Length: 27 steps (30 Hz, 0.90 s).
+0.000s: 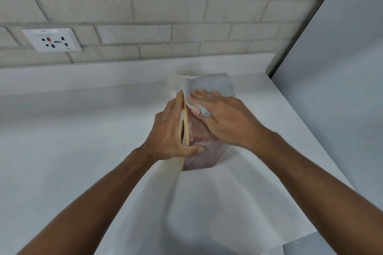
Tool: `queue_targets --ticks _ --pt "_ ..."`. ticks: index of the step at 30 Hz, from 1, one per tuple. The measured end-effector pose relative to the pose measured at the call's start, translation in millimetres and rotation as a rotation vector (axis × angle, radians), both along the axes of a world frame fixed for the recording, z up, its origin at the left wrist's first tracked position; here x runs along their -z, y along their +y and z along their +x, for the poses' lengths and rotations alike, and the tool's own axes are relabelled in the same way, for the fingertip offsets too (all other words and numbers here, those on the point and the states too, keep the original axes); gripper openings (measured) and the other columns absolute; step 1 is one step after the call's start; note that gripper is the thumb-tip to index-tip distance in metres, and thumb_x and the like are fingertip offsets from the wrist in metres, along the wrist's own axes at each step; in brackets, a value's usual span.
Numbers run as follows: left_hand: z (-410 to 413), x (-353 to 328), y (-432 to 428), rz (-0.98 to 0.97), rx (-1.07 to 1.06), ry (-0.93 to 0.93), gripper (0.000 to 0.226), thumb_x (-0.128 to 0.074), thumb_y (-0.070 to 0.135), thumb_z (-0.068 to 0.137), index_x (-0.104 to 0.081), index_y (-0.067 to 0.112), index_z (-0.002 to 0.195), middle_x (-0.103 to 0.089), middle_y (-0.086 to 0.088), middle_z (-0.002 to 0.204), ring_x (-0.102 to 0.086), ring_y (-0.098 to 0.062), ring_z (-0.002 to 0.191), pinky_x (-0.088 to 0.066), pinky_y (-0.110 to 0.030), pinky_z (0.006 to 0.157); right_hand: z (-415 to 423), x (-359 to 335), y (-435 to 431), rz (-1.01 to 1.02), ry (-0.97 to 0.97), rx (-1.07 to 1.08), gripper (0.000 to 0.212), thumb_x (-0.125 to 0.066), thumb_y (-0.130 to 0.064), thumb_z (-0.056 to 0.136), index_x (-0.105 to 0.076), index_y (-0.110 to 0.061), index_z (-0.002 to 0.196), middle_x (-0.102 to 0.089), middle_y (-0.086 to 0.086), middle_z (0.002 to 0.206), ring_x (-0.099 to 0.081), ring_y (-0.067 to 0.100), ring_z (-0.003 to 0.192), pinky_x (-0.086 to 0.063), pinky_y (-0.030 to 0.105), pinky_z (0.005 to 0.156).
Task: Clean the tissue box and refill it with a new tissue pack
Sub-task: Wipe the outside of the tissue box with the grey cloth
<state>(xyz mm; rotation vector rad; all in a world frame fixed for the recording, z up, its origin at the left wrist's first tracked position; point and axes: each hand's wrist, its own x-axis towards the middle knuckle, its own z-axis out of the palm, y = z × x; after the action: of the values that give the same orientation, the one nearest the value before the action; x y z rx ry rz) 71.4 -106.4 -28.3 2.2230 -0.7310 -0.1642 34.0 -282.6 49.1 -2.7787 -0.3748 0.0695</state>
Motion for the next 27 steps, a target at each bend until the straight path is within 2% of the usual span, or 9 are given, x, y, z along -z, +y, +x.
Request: queue_targets --ticks 3,6,10,14,15,18,22,25,27 --pt "0 -1 2 -0.013 -0.002 -0.005 0.149 -0.066 0.080 0.049 -0.001 0.014 0.166 -0.032 0.000 0.162 -0.032 -0.020 0.149 -0.032 -0.051 0.118 9 -7 1 -0.013 -0.035 0.086 0.042 -0.034 -0.039 0.106 -0.044 -0.032 0.147 -0.039 -0.010 0.156 -0.039 0.018 0.141 -0.032 0.035 0.114" --pt "-2 0 2 -0.023 -0.011 0.001 0.145 -0.069 0.076 0.049 -0.007 0.016 0.166 -0.035 0.013 0.154 -0.035 -0.015 0.143 -0.035 -0.047 0.114 3 -1 3 -0.071 -0.026 -0.011 0.044 -0.033 -0.039 0.106 -0.040 -0.031 0.149 -0.034 -0.010 0.158 -0.031 0.011 0.145 -0.025 0.030 0.116" --pt "-1 3 3 -0.012 -0.007 0.016 0.150 -0.067 0.079 0.049 0.005 0.019 0.166 -0.027 0.002 0.165 -0.027 -0.016 0.150 -0.023 -0.036 0.116 7 -11 -11 -0.106 -0.036 0.080 0.044 -0.030 -0.044 0.106 -0.042 -0.034 0.147 -0.040 -0.011 0.155 -0.042 0.017 0.139 -0.037 0.039 0.112" --pt "-3 1 1 -0.045 -0.006 -0.009 0.139 -0.069 0.075 0.050 -0.009 0.023 0.164 -0.031 0.023 0.150 -0.035 -0.009 0.139 -0.035 -0.042 0.108 -5 -3 -1 -0.120 -0.012 -0.063 0.049 -0.030 -0.041 0.105 -0.036 -0.029 0.151 -0.028 -0.012 0.159 -0.023 0.003 0.146 -0.017 0.022 0.119" --pt "-2 1 1 -0.044 -0.005 -0.018 0.138 -0.068 0.076 0.051 -0.010 0.022 0.164 -0.031 0.022 0.149 -0.036 -0.010 0.138 -0.035 -0.042 0.107 -5 -3 -3 -0.105 -0.005 -0.062 0.047 -0.032 -0.041 0.105 -0.037 -0.030 0.151 -0.029 -0.013 0.159 -0.024 0.002 0.146 -0.017 0.022 0.119" --pt "-1 1 2 -0.016 0.000 -0.009 0.146 -0.067 0.079 0.050 -0.002 0.018 0.165 -0.032 0.003 0.161 -0.034 -0.020 0.147 -0.031 -0.043 0.114 7 -12 -6 -0.074 -0.013 0.065 0.043 -0.033 -0.040 0.106 -0.047 -0.029 0.145 -0.045 -0.009 0.152 -0.042 0.015 0.139 -0.035 0.036 0.112" --pt "-4 -2 1 -0.042 -0.007 -0.025 0.129 -0.068 0.077 0.051 -0.030 0.011 0.156 -0.043 0.009 0.136 -0.050 -0.026 0.130 -0.044 -0.056 0.105 2 -6 8 -0.062 0.002 -0.058 0.044 -0.032 -0.040 0.106 -0.045 -0.030 0.146 -0.039 -0.011 0.156 -0.037 0.010 0.142 -0.032 0.032 0.114" --pt "-2 -3 2 -0.032 -0.005 -0.008 0.143 -0.069 0.078 0.049 -0.015 0.010 0.163 -0.042 0.000 0.151 -0.044 -0.025 0.139 -0.041 -0.054 0.110 11 -10 1 0.009 -0.012 0.072 0.045 -0.030 -0.050 0.104 -0.047 -0.036 0.143 -0.052 -0.011 0.147 -0.050 0.017 0.132 -0.038 0.035 0.109" --pt "-3 -2 3 -0.027 -0.017 0.006 0.146 -0.069 0.079 0.048 -0.009 0.013 0.164 -0.041 0.000 0.153 -0.042 -0.023 0.139 -0.040 -0.051 0.111 14 -8 3 -0.029 -0.039 0.069 0.044 -0.031 -0.048 0.104 -0.050 -0.033 0.141 -0.055 -0.009 0.143 -0.052 0.019 0.129 -0.038 0.033 0.108"
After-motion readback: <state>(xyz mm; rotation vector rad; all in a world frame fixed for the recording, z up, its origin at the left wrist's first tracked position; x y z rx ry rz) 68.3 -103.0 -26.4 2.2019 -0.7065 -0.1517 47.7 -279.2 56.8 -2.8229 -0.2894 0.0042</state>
